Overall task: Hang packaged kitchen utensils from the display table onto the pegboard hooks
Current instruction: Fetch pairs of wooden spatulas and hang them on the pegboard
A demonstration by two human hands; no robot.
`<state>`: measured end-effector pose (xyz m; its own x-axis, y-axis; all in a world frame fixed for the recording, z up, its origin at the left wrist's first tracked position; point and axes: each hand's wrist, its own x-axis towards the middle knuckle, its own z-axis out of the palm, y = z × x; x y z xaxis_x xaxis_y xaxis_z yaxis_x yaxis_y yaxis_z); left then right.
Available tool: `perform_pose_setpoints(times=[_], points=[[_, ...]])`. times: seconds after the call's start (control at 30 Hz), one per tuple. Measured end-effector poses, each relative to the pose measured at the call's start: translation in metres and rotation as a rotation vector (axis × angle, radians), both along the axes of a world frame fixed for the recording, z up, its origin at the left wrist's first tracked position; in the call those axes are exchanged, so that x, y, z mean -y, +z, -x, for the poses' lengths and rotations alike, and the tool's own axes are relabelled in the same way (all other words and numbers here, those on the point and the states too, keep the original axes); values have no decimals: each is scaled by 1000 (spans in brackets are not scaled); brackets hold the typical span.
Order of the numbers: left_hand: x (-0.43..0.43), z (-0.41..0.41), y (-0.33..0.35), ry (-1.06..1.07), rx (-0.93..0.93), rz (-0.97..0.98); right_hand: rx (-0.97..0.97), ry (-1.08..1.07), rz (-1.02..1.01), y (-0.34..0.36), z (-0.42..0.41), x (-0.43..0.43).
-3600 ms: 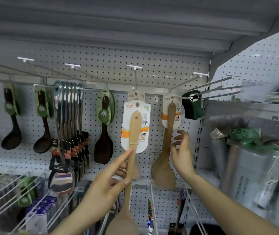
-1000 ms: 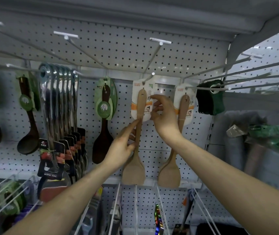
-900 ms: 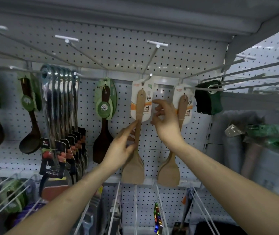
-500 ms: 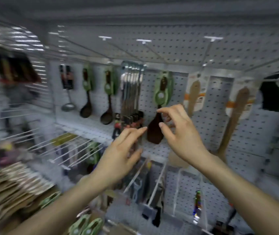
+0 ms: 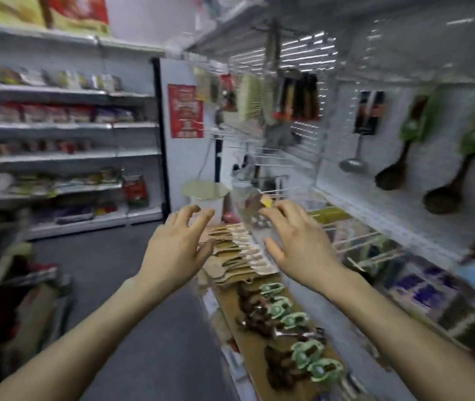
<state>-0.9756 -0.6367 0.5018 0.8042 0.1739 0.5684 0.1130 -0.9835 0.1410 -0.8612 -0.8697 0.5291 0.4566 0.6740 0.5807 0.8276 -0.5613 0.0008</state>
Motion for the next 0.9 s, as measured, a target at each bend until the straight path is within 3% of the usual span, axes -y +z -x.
perform_pose_setpoints(times=[0.17, 0.37, 0.6, 0.9], points=[[-125, 8, -25, 134, -73, 9, -50, 30, 110, -43, -24, -149], [-247, -11, -44, 190, -172, -4, -172, 32, 93, -82, -47, -278], [-338, -74, -82, 198, -292, 19, -232, -54, 131, -119, -97, -357], [-425, -207, -143, 123, -432, 21, -398, -189, 216, -197, -223, -440]])
